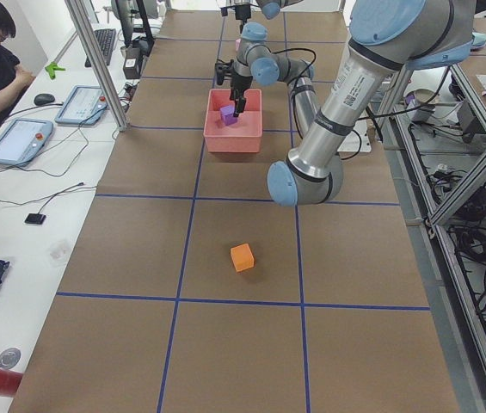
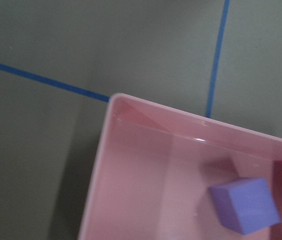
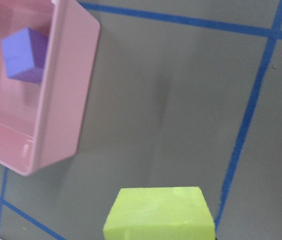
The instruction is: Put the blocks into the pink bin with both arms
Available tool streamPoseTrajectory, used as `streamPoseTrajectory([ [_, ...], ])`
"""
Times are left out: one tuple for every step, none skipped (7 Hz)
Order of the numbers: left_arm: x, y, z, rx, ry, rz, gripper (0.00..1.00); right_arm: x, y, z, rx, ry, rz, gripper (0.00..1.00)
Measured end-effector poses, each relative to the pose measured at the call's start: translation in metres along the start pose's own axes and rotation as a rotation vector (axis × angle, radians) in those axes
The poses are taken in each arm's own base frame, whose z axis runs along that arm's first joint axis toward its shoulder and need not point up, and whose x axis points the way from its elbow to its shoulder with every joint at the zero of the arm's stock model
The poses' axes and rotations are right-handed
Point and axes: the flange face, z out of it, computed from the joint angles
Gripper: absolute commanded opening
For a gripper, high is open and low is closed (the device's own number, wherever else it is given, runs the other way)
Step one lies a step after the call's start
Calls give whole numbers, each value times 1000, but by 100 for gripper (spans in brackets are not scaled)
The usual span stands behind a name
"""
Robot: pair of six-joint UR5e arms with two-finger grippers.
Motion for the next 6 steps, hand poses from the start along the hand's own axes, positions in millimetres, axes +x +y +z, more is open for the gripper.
streamPoseTrajectory([
  [-47,-21,1,-30,-27,74,99,-53,-25,5,0,-1,61,0],
  [-94,-39,1,-56,-47,136,99,-95,-39,22,14,16,94,0],
  [-143,-52,3,-57,-67,186,99,-131,-42,47,38,39,117,0],
  [-195,-61,7,-45,-82,219,99,-164,-41,76,69,64,133,0],
  [-242,-65,10,-42,-91,234,99,-192,-43,105,101,95,138,0],
  [-285,-66,10,-53,-101,229,99,-218,-46,131,127,126,138,0],
])
